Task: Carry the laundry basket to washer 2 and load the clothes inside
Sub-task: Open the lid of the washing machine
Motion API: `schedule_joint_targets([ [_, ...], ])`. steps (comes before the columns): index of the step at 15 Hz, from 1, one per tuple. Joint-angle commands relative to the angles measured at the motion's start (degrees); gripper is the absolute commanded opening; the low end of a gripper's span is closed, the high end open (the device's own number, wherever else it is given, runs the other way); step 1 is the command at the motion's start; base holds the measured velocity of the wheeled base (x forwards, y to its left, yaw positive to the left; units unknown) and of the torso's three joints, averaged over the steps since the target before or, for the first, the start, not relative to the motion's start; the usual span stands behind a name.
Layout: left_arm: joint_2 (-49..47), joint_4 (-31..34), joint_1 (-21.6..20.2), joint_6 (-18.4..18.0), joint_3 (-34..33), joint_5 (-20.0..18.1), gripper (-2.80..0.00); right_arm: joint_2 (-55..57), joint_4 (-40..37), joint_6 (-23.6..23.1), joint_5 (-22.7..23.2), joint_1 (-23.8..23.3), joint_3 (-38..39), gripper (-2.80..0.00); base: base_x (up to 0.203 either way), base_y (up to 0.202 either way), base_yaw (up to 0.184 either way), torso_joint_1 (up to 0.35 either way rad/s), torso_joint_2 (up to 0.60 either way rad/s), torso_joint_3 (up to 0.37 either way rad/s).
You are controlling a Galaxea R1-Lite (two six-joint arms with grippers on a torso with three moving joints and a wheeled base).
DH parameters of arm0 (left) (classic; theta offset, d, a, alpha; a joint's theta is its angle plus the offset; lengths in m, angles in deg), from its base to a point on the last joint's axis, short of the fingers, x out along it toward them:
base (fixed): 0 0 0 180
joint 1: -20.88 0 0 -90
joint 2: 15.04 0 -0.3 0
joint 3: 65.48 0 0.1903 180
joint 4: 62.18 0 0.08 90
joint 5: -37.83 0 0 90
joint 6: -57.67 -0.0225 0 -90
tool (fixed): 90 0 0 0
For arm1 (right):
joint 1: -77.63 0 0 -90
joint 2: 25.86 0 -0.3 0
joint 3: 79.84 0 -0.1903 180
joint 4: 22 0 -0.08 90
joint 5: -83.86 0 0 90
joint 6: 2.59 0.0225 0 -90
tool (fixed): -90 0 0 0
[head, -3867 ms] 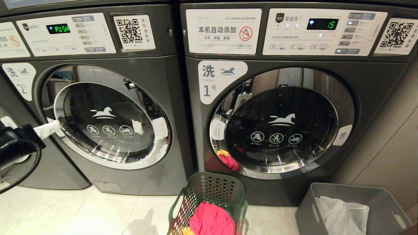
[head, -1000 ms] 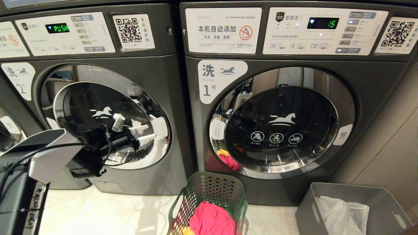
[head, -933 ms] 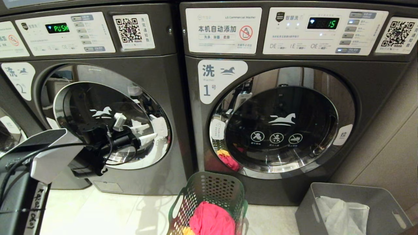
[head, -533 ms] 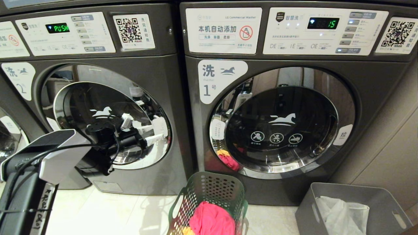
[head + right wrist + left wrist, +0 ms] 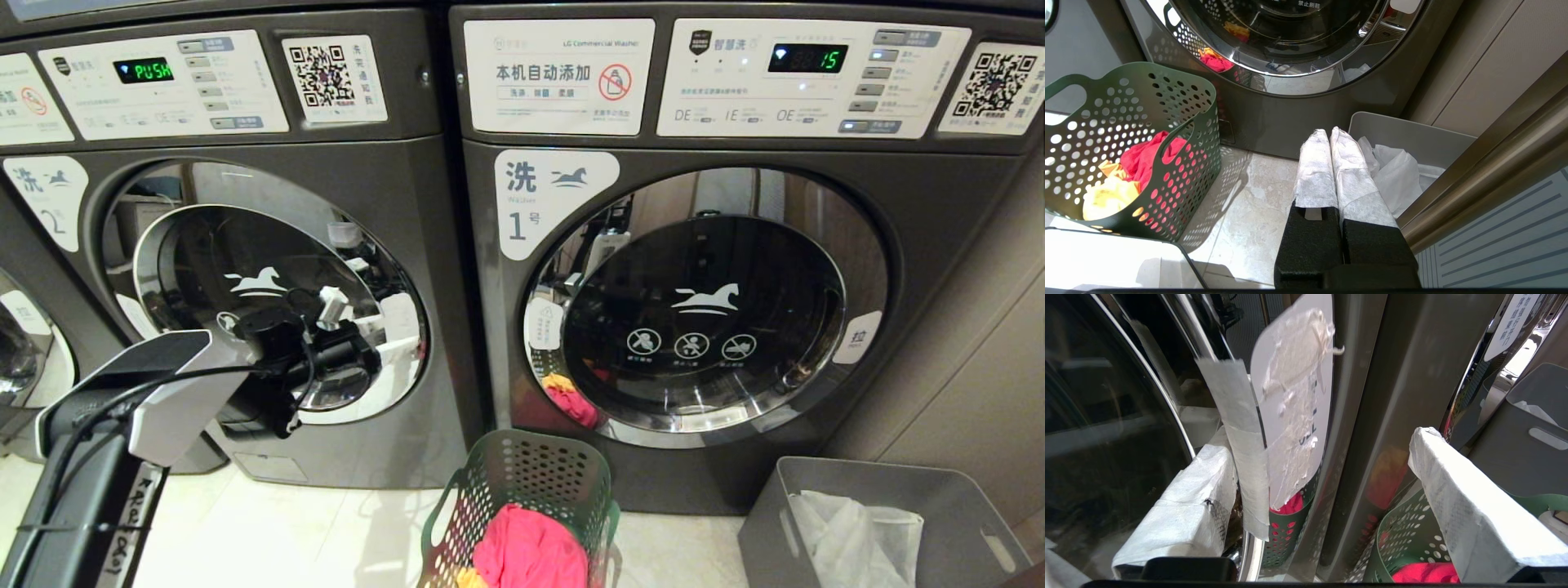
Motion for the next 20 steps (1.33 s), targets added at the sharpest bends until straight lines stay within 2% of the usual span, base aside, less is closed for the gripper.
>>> schedule_joint_targets([
  [1,-0.72,-0.36,0.17,0.12,0.67,-0.52,0.00,-0.01,-0.05,-0.05,0.03,0.02,0.01,-2.80,0.000,0.000,0.000,0.000,0.00,0.000],
  [5,-2.36,-0.38,0.99,0.37,5.27,-3.21,0.00,-0.01,-0.05,-0.05,0.03,0.02,0.01,-2.80,0.000,0.000,0.000,0.000,0.00,0.000],
  [7,-2.79,-0.39,1.77,0.57,5.54,-3.85,0.00,-0.01,-0.05,-0.05,0.03,0.02,0.01,-2.80,0.000,0.000,0.000,0.000,0.00,0.000],
  [10,-2.83,-0.74,2.93,1.25,5.54,-8.36,0.00,-0.01,-0.05,-0.05,0.03,0.02,0.01,-2.80,0.000,0.000,0.000,0.000,0.00,0.000],
  [15,-2.66,-2.42,5.13,1.77,5.71,-10.08,0.00,-0.01,-0.05,-0.05,0.03,0.02,0.01,-2.80,0.000,0.000,0.000,0.000,0.00,0.000],
  [17,-2.72,-6.83,6.10,5.43,5.42,-10.13,0.00,-0.01,-0.05,-0.05,0.03,0.02,0.01,-2.80,0.000,0.000,0.000,0.000,0.00,0.000],
  [20,-3.53,-16.21,8.09,14.03,5.36,-9.87,0.00,-0.01,-0.05,-0.05,0.03,0.02,0.01,-2.80,0.000,0.000,0.000,0.000,0.00,0.000],
])
